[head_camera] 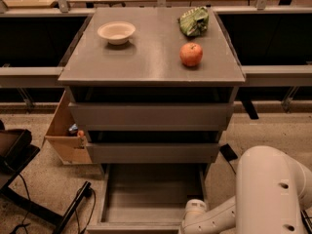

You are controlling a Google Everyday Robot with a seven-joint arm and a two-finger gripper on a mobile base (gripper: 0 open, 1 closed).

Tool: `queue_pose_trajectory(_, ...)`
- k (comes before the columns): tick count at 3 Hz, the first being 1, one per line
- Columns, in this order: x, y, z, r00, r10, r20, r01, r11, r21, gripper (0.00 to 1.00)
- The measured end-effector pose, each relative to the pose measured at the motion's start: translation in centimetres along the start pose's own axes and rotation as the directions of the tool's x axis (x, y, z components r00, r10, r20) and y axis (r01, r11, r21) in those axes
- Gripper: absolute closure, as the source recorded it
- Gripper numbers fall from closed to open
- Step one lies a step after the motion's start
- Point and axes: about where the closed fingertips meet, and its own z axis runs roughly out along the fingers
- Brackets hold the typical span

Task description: Open bottom drawer

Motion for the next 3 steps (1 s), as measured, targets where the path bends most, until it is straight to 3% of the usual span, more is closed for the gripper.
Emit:
queue_pose_trajectory(1,-0.11,-0.16,-0.34,1.000,0.000,0.000,0.000,1.0000,0.000,1.00)
queue_pose_trajectory(3,-0.44,-0.47,-1.08,1.000,0.022,0.003,-0.022,0.9998,-0.005,1.00)
